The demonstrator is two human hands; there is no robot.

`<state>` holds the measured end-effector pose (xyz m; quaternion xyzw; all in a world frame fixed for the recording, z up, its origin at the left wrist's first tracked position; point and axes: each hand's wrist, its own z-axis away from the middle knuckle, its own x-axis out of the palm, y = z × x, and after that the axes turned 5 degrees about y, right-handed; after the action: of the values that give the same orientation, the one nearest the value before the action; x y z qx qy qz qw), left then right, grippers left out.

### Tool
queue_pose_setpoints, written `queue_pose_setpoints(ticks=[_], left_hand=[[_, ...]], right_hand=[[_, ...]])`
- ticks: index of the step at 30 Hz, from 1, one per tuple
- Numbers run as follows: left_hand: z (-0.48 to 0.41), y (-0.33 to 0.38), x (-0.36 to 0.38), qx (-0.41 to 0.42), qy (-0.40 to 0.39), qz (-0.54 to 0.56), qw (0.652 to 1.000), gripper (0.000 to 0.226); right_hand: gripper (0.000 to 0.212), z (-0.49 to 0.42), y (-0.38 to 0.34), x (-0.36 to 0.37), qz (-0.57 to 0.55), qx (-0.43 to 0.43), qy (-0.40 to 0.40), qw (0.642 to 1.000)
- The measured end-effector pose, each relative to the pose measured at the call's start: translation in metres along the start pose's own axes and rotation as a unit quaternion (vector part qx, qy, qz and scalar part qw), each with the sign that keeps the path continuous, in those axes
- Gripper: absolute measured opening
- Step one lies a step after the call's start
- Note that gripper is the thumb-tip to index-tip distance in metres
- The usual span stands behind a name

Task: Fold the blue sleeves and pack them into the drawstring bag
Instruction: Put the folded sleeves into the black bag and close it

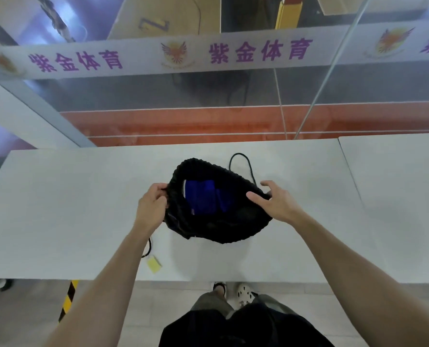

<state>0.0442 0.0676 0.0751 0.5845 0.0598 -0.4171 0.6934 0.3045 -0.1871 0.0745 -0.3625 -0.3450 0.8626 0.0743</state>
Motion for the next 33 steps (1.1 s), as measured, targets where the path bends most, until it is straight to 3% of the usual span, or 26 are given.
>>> queue_pose_setpoints(ticks=[3, 5, 6, 8, 10, 12, 14, 17, 19, 21, 25, 28, 31, 33], left_hand=[[0.007, -0.024, 0.006, -0.02, -0.097, -0.181, 0.978, 0.047], [0.01, -0.04, 0.015, -0.01, -0.078, -0.256, 0.963, 0.05], [0.013, -0.044, 0.019, -0.003, -0.053, -0.297, 0.953, 0.045], [0.012, -0.05, 0.023, 0.024, -0.003, -0.347, 0.938, 0.03], [0.014, -0.044, 0.025, 0.058, 0.022, -0.304, 0.951, 0.028], [0.014, -0.031, 0.024, 0.039, 0.011, -0.206, 0.978, 0.022], [0.008, -0.021, 0.022, -0.01, -0.034, -0.139, 0.99, 0.028], [-0.013, -0.029, 0.02, -0.033, -0.13, -0.142, 0.981, 0.057], [-0.013, -0.025, 0.022, -0.039, -0.194, -0.132, 0.971, 0.041], [0.003, -0.006, 0.021, -0.051, -0.248, -0.108, 0.961, 0.006], [0.001, 0.007, 0.013, -0.081, -0.303, 0.006, 0.949, 0.047], [-0.007, 0.011, 0.006, -0.084, -0.256, 0.019, 0.963, 0.063], [-0.017, 0.012, -0.011, -0.018, -0.111, -0.004, 0.994, 0.06], [-0.031, 0.008, -0.026, -0.026, -0.029, 0.053, 0.998, 0.055]], right_hand=[[0.105, 0.005, 0.008, -0.003, 0.117, -0.027, -0.124, 0.985], [0.116, 0.007, 0.015, 0.0, 0.235, -0.046, -0.174, 0.955], [0.111, 0.006, 0.019, 0.002, 0.281, -0.054, -0.174, 0.942], [0.072, 0.006, 0.024, 0.003, 0.322, -0.075, -0.133, 0.934], [0.029, 0.007, 0.025, -0.001, 0.302, -0.105, -0.087, 0.943], [0.006, 0.006, 0.021, -0.006, 0.205, -0.112, -0.043, 0.971], [0.028, 0.006, 0.015, -0.011, 0.134, -0.117, 0.001, 0.984], [0.044, 0.007, 0.007, -0.017, 0.21, -0.133, 0.039, 0.968], [0.054, 0.009, 0.004, -0.014, 0.23, -0.138, 0.059, 0.962], [0.063, 0.012, -0.002, -0.012, 0.153, -0.139, 0.095, 0.974], [0.064, 0.021, -0.025, -0.013, 0.028, -0.136, 0.144, 0.98], [0.059, 0.022, -0.027, -0.011, 0.004, -0.115, 0.179, 0.977], [0.056, 0.017, -0.011, -0.017, -0.017, -0.081, 0.228, 0.97], [0.054, 0.015, 0.005, -0.028, -0.069, -0.031, 0.275, 0.959]])
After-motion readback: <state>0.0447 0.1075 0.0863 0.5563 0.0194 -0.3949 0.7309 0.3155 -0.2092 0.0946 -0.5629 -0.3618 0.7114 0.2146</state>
